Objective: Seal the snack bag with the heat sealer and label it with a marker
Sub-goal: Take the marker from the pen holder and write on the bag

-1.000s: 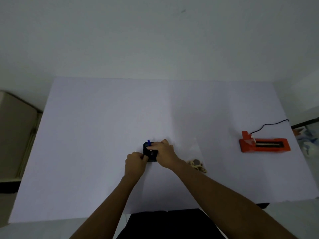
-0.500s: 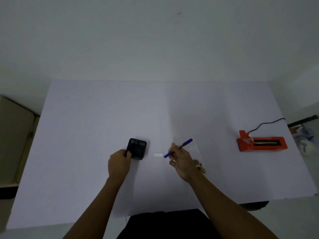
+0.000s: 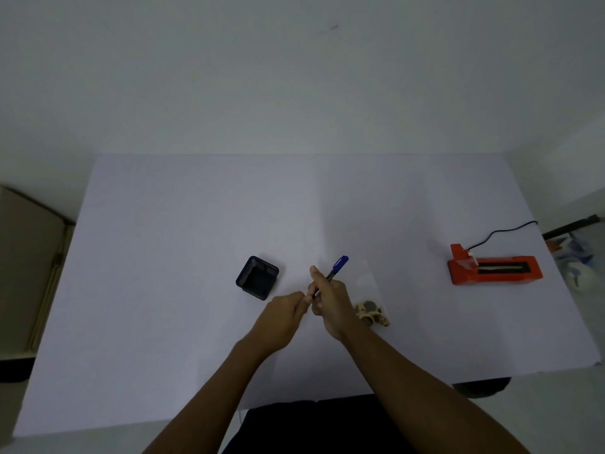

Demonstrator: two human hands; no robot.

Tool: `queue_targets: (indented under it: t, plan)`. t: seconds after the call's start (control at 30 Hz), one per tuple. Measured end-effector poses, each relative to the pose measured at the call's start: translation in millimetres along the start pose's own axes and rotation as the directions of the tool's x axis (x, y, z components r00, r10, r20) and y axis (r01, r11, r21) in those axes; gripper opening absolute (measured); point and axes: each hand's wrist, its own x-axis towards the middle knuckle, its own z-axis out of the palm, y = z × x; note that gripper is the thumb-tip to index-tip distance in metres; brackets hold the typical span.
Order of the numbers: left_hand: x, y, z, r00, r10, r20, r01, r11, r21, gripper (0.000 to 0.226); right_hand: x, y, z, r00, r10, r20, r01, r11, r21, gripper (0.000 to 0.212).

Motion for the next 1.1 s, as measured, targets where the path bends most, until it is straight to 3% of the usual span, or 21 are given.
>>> queue_targets:
  t: [0.1,0.2,0.37,0.5,0.53,0.6,0.63,0.7,0.83,1.0,1.1]
  plan:
    - [-4.0,13.0,0.7,0.983,-0.134,0.128,0.162,0.956,-0.246,0.043,2.4,1.8,-0.4,0.996,0.039,-0.079,-0.036,0.998,0.046,0.046]
    - [-5.5,22.7,-2.1,0.934,-0.247,0.258,0.349,0.791,-0.503,0.044,1.6,4.1,1.0,0.991,0.048,-0.125,-0.035,0.994,0.104,0.042]
    - [-4.4,26.1,-4.6,0.898,-0.288,0.332,0.439,0.58,-0.686,0.045,1.0,2.1,12.9,0.981,0.07,-0.183,-0.034,0.981,0.193,0.04]
    - [-12.8,31.7,-10.6,0.859,-0.288,0.423,0.51,0.406,-0.759,0.046,17.9,-6.7,-13.4,0.912,0.145,-0.383,-0.029,0.955,0.294,0.031]
    - [-18.9,30.5,-12.7,0.853,-0.297,0.429,0.521,0.45,-0.725,0.046,23.5,-11.2,-28.5,0.89,0.14,-0.433,-0.015,0.96,0.28,0.03]
    - [-31.0,23.2,-17.7,0.877,-0.319,0.36,0.478,0.663,-0.576,0.046,29.2,-20.6,-53.2,0.883,0.09,-0.461,0.018,0.974,0.225,0.032]
    - [-35.2,16.4,-18.3,0.899,-0.329,0.29,0.435,0.758,-0.487,0.045,29.5,-24.4,-60.6,0.893,0.066,-0.445,0.032,0.977,0.209,0.034]
    - [-37.8,-5.7,-15.1,0.913,-0.39,0.123,0.408,0.849,-0.337,0.038,27.4,-26.9,-66.1,0.918,0.043,-0.394,0.03,0.983,0.178,0.037]
    - [-24.0,-55.5,-5.0,0.852,-0.5,-0.155,0.474,0.863,-0.174,0.013,25.9,-5.0,-52.2,0.934,0.069,-0.35,-0.028,0.992,0.121,0.038]
    - [-3.4,-87.1,3.4,0.844,-0.491,-0.217,0.517,0.852,0.086,0.012,15.6,30.5,-32.4,0.96,0.064,-0.274,-0.077,0.996,-0.037,0.044]
    - [5.5,-93.7,5.9,0.84,-0.486,-0.24,0.527,0.837,0.15,0.01,10.3,40.6,-29.8,0.972,0.065,-0.226,-0.088,0.992,-0.091,0.045]
